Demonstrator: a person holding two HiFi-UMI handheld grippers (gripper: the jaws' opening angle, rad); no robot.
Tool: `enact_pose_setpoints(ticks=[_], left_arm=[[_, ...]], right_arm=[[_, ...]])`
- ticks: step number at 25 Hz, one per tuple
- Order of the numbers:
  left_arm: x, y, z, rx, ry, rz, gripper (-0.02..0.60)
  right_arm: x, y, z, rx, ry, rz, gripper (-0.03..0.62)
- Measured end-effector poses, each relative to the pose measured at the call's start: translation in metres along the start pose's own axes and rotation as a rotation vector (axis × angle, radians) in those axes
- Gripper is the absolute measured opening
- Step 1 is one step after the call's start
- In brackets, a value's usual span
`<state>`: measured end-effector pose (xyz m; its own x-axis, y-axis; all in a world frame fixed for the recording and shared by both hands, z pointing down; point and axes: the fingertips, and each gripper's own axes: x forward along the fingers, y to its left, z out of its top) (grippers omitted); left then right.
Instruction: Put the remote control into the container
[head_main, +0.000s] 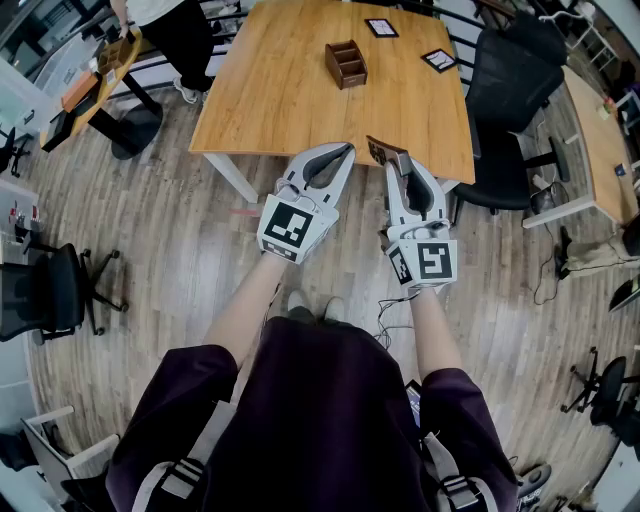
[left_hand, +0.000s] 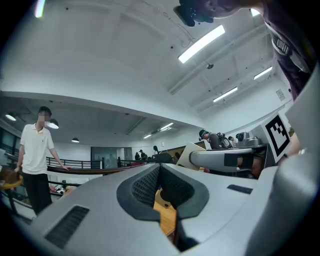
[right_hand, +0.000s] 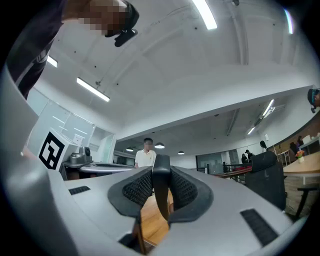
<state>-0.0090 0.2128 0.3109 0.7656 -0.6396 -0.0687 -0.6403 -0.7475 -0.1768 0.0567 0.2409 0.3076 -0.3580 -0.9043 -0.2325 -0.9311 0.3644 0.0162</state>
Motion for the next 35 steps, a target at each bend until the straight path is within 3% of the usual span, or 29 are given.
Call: enact_pose_setpoints(ticks=[22,35], left_arm=[[0.07,0.047,-0.036,-0.032,0.022,0.021,0.012],[0.129,0.132,-0.07,-0.046,0.05,-0.021,0.011]], right_arm=[[0.055,-0.054,-0.039,0.041,0.025,-0.031,0.107],[0.158,-0.074,-0.074,0.049,0.05,-0.061,0.107]])
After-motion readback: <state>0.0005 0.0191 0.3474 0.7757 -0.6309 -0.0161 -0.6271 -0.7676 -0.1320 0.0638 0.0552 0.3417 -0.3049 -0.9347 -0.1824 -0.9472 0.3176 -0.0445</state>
